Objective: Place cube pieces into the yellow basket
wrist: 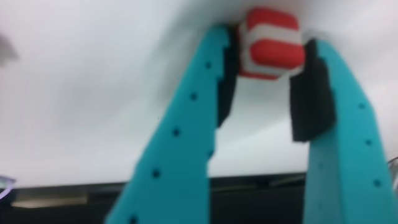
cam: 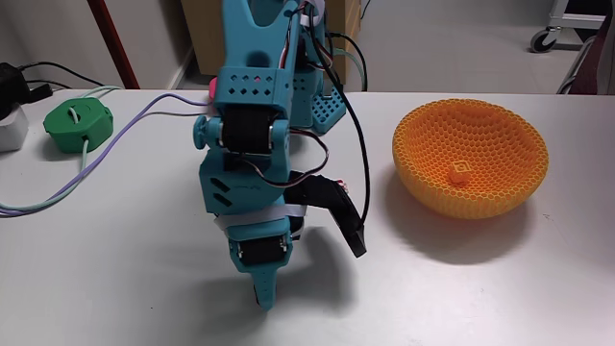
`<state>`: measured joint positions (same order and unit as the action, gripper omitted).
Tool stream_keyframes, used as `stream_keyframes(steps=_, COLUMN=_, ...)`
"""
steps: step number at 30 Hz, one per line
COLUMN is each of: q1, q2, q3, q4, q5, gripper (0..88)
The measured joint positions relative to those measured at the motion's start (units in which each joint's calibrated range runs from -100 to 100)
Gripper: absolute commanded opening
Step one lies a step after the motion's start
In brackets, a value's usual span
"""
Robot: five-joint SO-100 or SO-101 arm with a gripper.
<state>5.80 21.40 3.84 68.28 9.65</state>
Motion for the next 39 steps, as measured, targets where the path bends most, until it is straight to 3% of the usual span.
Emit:
stream_keyframes(steps=1, q1=0.0, q2=-0.1, q3=0.5, q4=-0.6, q5=0.2, gripper=0.0)
stream_keyframes(steps=7, q1=0.5, q2=-1.2, q3=0.8, q4=1.1, q5=0.3, gripper=0.0)
stream_keyframes(steps=11, q1=0.6, q2=-8.2, q3=-5.2, q4=11.9, q5=0.5, gripper=0.0)
stream_keyframes(steps=14, q1=-3.9, q2=-19.1, q3=-11.3, q4=22.6, q5=1.2, gripper=0.0)
stream_keyframes(steps=18, q1=-18.5, q2=-35.2, q3=-10.0, q4=29.5, q5=1.1, gripper=0.0)
stream_keyframes(steps=22, q1=-39.2, q2=-48.6, q3=-0.3, q4=30.6, q5=-1.4, gripper=0.0)
stream_keyframes(steps=26, q1=-62.0, q2=-51.0, q3=10.0, q4=29.4, q5=-5.1, gripper=0.0)
stream_keyframes(steps=29, q1=-72.7, q2=-50.9, q3=17.7, q4=25.3, q5=-7.2, gripper=0.0)
stream_keyframes(steps=31, q1=-74.4, q2=-49.4, q3=20.3, q4=23.2, q5=-7.8, gripper=7.3)
stream_keyframes(steps=34, q1=-74.0, q2=-48.6, q3=21.4, q4=22.3, q5=-8.6, gripper=30.7)
stream_keyframes(steps=35, q1=-74.0, q2=-48.6, q3=21.8, q4=22.4, q5=-8.9, gripper=34.8)
stream_keyframes(steps=39, q1=-74.1, q2=-49.1, q3=22.0, q4=24.3, q5=-9.4, gripper=34.2)
